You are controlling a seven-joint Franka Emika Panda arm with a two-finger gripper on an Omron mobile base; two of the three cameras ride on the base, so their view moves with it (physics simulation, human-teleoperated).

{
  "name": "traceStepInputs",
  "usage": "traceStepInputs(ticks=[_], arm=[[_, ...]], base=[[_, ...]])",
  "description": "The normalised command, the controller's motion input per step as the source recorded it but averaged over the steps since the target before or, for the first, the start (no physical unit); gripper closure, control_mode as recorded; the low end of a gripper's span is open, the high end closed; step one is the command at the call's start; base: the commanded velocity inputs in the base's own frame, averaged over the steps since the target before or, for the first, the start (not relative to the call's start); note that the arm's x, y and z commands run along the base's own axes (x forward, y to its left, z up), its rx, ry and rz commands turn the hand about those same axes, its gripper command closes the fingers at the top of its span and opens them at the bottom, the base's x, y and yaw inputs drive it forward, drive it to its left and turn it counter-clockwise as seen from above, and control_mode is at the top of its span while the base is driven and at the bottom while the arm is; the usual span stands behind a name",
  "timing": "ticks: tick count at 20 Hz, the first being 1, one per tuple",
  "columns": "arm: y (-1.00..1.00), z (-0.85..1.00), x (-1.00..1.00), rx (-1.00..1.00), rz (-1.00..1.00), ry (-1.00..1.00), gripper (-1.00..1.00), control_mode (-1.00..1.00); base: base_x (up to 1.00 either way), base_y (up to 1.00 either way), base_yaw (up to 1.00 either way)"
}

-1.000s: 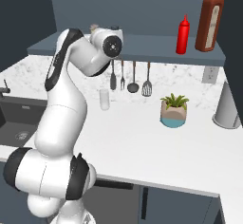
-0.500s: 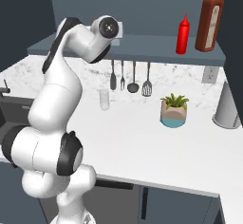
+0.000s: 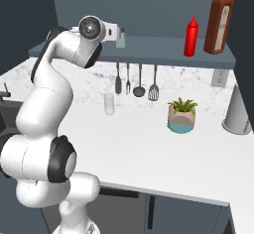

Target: Put the shaker and condiment bottle from the counter next to their counterparts in the cabinet.

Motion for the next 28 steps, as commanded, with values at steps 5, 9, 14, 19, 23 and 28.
traceStepInputs(ticks=[5,9,14,19,23,28], arm=[[0.2,-0.39,0.27,0.0,-0.17,0.0,1.0,-1.0],[0.19,0.0,0.18,0.0,-0.18,0.0,1.0,-1.0],[0.07,0.0,0.07,0.0,-0.22,0.0,1.0,-1.0],[0.0,0.0,0.06,0.0,-0.28,0.0,1.0,-1.0],[0.08,0.0,0.1,0.0,-0.27,0.0,1.0,-1.0],[0.01,0.0,0.22,0.0,-0.19,0.0,1.0,-1.0]], base=[[0.0,0.0,0.0],[0.0,0.0,0.0],[0.0,0.0,0.0],[0.0,0.0,0.0],[0.0,0.0,0.0],[0.0,0.0,0.0]])
